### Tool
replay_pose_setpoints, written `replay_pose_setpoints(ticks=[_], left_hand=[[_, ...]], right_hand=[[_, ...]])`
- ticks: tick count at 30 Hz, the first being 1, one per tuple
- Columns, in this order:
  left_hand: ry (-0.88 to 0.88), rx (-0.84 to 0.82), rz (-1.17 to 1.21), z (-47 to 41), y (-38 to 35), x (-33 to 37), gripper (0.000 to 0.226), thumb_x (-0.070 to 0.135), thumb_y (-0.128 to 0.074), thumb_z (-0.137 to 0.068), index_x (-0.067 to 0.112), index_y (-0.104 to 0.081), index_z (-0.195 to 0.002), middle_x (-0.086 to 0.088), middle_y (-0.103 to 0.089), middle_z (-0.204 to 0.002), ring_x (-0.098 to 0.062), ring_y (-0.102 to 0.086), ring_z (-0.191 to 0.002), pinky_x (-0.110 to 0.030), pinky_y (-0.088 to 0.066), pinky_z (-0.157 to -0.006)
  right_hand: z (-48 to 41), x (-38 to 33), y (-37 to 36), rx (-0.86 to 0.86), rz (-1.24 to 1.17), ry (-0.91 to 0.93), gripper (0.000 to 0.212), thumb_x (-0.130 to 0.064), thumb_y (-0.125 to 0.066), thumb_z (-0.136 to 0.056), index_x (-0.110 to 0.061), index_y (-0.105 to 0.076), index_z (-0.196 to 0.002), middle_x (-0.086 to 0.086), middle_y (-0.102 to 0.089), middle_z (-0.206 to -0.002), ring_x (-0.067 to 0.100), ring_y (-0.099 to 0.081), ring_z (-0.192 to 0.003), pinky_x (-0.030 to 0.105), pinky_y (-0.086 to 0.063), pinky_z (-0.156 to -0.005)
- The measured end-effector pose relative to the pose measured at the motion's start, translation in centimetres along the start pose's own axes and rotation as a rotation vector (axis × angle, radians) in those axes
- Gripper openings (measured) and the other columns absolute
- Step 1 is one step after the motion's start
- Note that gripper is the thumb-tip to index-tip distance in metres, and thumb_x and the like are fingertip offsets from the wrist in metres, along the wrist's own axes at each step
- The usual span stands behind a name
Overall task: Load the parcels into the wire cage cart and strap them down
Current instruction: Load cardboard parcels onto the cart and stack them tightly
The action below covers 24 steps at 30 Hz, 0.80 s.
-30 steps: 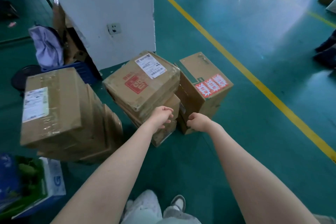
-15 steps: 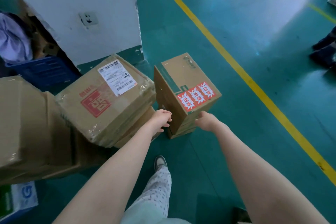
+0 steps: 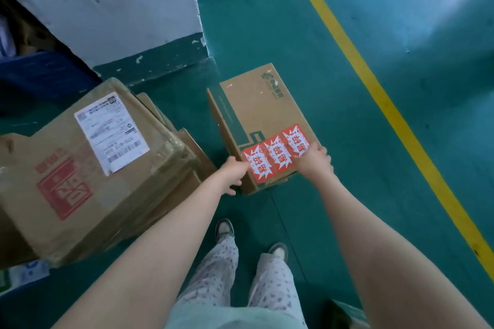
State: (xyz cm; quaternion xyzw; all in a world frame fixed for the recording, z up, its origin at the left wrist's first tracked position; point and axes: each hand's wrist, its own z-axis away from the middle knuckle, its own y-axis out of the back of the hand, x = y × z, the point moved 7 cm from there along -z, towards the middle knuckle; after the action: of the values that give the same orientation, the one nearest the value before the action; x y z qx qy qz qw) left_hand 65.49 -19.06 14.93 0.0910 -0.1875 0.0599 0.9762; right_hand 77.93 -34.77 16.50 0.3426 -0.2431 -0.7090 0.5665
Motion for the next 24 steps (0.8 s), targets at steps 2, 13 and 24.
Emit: replay_pose_setpoints(ticks=[2, 13, 24], left_hand=[[0.075, -0.003, 0.05, -1.3, -1.0, -0.5, 0.065, 0.038, -0.043, -0.098, 0.017, -0.01, -0.149, -0.008, -0.03, -0.151, -0.031, -0.039, -0.132, -0.054, -0.037, -0.101], [0.124, 0.232, 0.49, -5.1, -5.4, -0.8, 0.093, 0.052, -0.061, -0.082, 0.018, -0.006, -0.149, -0.008, -0.025, -0.153, -0.036, -0.029, -0.137, -0.063, -0.026, -0.104], [-0.171, 0.278, 0.848, 4.0, -3.4, 7.6, 0.081, 0.064, -0.061, -0.076, 0.026, -0.028, -0.139, -0.005, -0.043, -0.132, -0.028, -0.05, -0.107, -0.045, -0.058, -0.06]], right_hand=[[-1.9, 1.3, 0.3, 0.007, -0.006, -0.04, 0.079, -0.043, -0.052, -0.093, -0.007, -0.009, -0.149, 0.015, -0.02, -0.152, 0.036, -0.024, -0.137, 0.047, -0.025, -0.108], [-8.5, 2.5, 1.2, -0.182, -0.37, 0.057, 0.062, -0.039, -0.058, -0.087, -0.006, -0.032, -0.133, 0.011, -0.044, -0.134, 0.031, -0.049, -0.115, 0.042, -0.045, -0.09], [-3.0, -8.7, 17.6, 0.092, -0.211, 0.558, 0.036, -0.038, -0.051, -0.085, -0.015, -0.04, -0.11, 0.0, -0.055, -0.095, 0.029, -0.059, -0.088, 0.039, -0.051, -0.078]])
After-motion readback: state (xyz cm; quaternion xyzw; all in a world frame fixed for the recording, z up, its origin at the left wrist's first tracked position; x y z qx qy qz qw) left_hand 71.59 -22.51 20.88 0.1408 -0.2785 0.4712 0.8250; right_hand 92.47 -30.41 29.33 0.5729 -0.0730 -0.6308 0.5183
